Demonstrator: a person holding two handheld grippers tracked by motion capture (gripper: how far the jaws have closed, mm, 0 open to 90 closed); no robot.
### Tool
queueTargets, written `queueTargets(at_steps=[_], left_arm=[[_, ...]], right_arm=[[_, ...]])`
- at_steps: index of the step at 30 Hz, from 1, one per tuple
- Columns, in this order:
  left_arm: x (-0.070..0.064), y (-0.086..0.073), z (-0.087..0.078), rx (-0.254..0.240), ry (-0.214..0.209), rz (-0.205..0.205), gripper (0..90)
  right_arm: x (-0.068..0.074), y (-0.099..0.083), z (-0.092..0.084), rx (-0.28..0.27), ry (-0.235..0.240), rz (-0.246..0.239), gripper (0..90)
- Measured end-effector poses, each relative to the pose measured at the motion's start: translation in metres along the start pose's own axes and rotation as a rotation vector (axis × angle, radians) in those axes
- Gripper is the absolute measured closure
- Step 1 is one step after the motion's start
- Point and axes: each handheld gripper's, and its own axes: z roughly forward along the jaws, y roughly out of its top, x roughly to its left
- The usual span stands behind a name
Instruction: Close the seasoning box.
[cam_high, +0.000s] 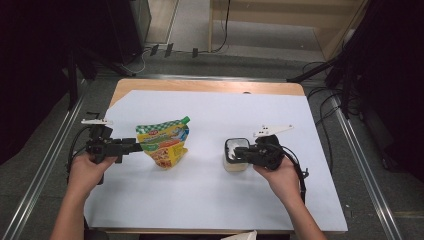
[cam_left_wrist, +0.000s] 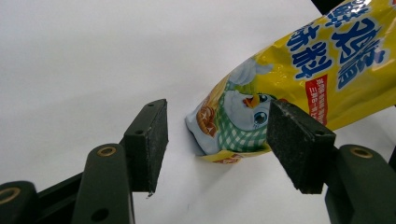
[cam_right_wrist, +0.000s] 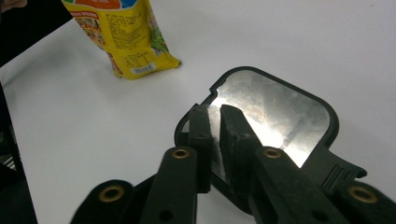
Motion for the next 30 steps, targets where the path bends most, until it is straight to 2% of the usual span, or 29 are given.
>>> queueTargets(at_steps=[16,25,27,29,30], left_arm=[[0.000,0.000,0.000,0.001,0.003,0.002,39.3],[0.001,-0.001,0.001,0.002,0.001,-0.001,39.1],[0.001,-0.001,0.001,0.003,0.001,-0.001,39.2],[0.001,-0.001,0.001,0.003,0.001,0.000,39.2],[0.001,-0.001,0.001,0.003,0.001,0.000,39.2]], right_arm=[[-0.014,0.001,-0.020,-0.075,-0.035,0.014,60.1],[-0.026,-0.001,-0.032,-0.109,-0.074,0.012,52.9],[-0.029,-0.002,-0.036,-0.122,-0.087,0.008,49.9],[-0.034,-0.005,-0.040,-0.157,-0.111,-0.031,47.4],[-0.034,-0.005,-0.040,-0.157,-0.111,-0.031,47.4]])
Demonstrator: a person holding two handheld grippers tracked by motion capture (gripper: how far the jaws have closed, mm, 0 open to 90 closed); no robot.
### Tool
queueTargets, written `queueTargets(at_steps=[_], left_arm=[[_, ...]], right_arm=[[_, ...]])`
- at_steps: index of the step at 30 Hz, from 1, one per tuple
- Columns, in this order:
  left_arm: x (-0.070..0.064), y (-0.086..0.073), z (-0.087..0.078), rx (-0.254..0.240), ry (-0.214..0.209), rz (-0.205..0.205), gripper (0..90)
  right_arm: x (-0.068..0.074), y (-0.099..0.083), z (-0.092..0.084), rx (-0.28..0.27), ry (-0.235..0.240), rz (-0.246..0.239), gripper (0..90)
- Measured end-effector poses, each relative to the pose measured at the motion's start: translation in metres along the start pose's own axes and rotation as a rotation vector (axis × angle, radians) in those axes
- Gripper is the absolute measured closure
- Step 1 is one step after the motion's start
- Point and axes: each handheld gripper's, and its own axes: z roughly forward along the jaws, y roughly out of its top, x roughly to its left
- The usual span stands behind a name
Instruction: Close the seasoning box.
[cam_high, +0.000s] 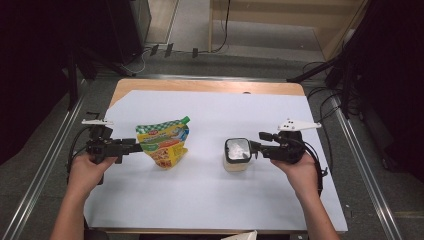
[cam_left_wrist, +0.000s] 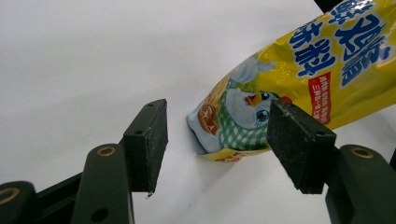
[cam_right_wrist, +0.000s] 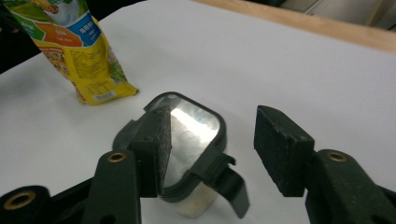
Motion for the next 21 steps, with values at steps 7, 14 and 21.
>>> queueTargets(at_steps=[7,14,21], left_arm=[[0.000,0.000,0.000,0.002,0.001,0.001,39.2],[0.001,0.000,0.000,0.002,0.002,0.001,39.2],[0.002,-0.001,0.000,0.000,0.003,-0.002,39.2]], right_arm=[[-0.014,-0.005,-0.008,-0.026,-0.055,0.015,43.4],[-0.031,-0.014,-0.015,-0.033,-0.080,0.054,40.2],[-0.045,-0.026,-0.015,-0.046,-0.113,0.063,35.8]])
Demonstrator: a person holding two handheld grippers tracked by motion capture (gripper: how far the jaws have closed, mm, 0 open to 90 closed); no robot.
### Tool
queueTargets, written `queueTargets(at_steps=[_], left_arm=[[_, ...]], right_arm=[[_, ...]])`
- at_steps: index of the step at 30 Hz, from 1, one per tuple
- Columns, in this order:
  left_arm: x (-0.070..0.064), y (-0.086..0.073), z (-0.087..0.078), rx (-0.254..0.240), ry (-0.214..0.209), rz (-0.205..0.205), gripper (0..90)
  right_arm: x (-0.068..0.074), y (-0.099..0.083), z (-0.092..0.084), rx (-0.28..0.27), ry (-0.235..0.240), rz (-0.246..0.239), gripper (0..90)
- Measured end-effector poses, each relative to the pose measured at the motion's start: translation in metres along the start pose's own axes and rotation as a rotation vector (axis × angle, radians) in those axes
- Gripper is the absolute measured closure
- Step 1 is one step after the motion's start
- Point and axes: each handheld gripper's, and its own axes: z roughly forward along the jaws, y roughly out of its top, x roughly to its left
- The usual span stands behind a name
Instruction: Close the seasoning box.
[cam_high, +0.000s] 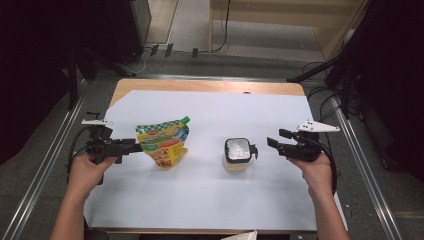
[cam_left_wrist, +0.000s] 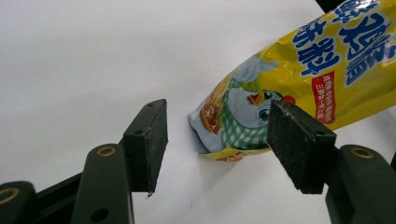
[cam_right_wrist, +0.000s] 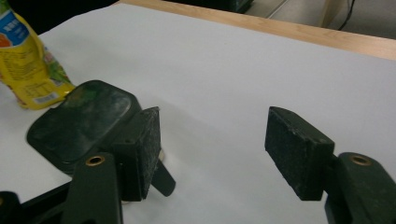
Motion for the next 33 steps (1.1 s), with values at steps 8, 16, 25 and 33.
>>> queueTargets(at_steps=[8,16,25,33], left_arm=[[0.001,0.000,0.000,-0.003,0.002,-0.003,38.6],[0.002,-0.001,0.002,-0.006,0.004,-0.007,37.8],[0.006,-0.003,0.002,-0.008,0.019,-0.011,36.9],[0.007,-0.003,0.004,0.001,0.027,-0.011,35.9]], right_arm=[[-0.017,-0.013,0.006,0.015,-0.050,0.036,30.8],[-0.024,-0.024,0.016,0.058,-0.087,0.059,26.6],[-0.028,-0.029,0.023,0.114,-0.081,0.090,23.8],[-0.028,-0.030,0.028,0.131,-0.089,0.079,23.8]])
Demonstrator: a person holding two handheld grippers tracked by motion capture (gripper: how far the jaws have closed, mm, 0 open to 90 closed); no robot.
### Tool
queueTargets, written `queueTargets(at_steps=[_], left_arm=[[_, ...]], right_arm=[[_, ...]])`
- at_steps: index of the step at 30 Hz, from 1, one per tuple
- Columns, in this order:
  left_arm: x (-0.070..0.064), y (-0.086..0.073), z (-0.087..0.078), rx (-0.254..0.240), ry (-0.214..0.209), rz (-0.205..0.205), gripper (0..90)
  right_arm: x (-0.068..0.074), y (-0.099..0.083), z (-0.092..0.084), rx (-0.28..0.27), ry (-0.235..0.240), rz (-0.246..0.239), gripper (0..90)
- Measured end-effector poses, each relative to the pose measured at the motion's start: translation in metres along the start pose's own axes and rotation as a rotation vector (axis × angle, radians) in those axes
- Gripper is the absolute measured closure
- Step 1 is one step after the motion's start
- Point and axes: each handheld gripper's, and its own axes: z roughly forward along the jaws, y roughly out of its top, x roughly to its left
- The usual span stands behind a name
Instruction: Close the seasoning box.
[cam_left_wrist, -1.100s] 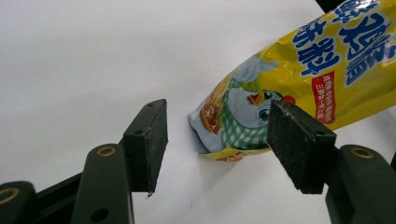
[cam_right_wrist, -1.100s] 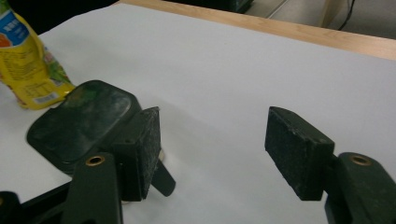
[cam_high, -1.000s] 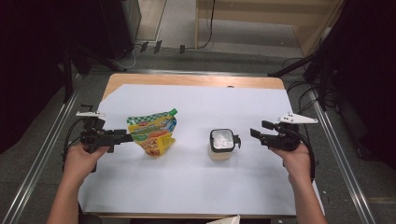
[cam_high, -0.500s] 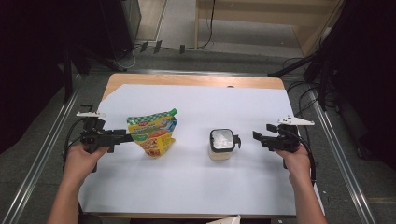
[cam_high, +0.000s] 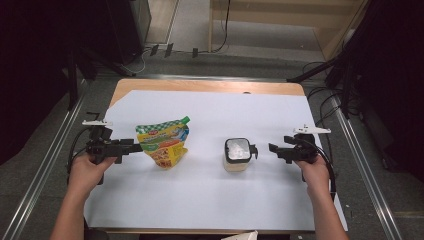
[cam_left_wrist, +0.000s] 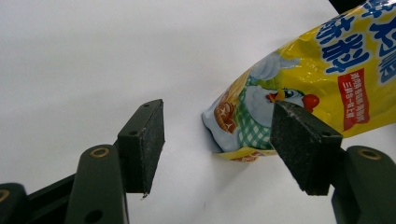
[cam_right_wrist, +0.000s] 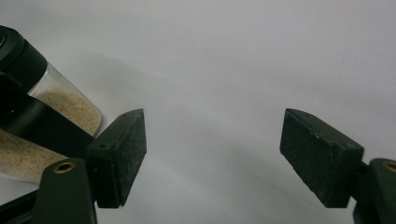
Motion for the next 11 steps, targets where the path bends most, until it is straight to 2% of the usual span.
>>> queueTargets(at_steps=[7,11], left_arm=[[0.0037,-0.0004,0.0017,-0.016,0.021,-0.008,31.7],[0.0074,-0.0023,0.0045,-0.019,0.061,0.009,30.2]], right_arm=[[0.0007,-0.0008,0.0013,0.018,-0.006,-0.004,23.8],[0.0009,-0.0018,0.0048,0.035,-0.012,-0.021,23.3]])
